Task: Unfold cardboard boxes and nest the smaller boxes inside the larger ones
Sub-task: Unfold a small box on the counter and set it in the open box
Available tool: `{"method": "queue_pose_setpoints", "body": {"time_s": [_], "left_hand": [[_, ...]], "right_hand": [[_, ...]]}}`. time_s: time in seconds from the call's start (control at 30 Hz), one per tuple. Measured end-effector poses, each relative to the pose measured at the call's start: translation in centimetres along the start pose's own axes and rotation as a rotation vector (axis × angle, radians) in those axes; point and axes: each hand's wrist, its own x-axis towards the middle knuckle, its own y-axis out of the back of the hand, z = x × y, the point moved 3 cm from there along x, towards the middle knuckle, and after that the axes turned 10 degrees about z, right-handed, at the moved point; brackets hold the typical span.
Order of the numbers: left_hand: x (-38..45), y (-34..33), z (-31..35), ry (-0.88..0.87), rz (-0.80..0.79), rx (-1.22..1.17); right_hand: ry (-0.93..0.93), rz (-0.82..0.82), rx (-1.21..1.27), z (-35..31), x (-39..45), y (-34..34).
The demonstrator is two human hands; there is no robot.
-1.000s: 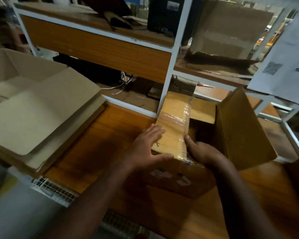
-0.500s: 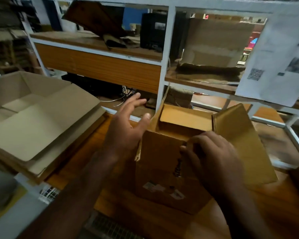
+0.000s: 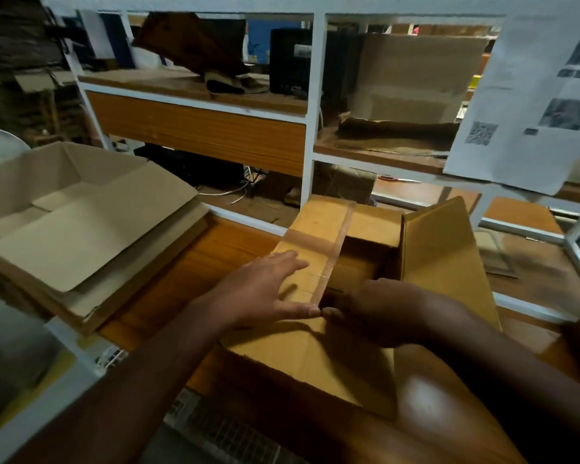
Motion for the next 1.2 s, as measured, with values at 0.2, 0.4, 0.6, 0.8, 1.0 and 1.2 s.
{"method": "queue_pose_setpoints", "body": {"time_s": [0.2, 0.4, 0.6, 0.8, 1.0, 1.2], "left_hand": [[-0.2, 1.9, -0.7, -0.078, 0.411, -0.08], [0.0, 4.8, -8.2, 0.026, 0.927, -0.1], [4.0, 3.5, -10.1, 0.22, 0.36, 0.102], [5.7, -0.3, -10.9, 0.367, -0.132, -0.037], [7.3, 2.2, -12.5, 0.187, -0.002, 0.334], [6.8, -0.4, -12.7, 0.352, 0.269, 0.087]], "right_hand": [[0.095, 0.057, 0.46, 1.3, 2.7, -0.9], [-0.043, -0.018, 0.452, 3.5, 4.8, -1.9], [-0.022, -0.078, 0.264, 2.2, 6.3, -3.0], [-0.028, -0.035, 0.475, -1.2, 6.7, -1.6], [0.095, 0.183, 0.442, -5.7, 9.5, -2.7], [0.222, 0.232, 0.341, -7.9, 12.3, -1.9]]}}
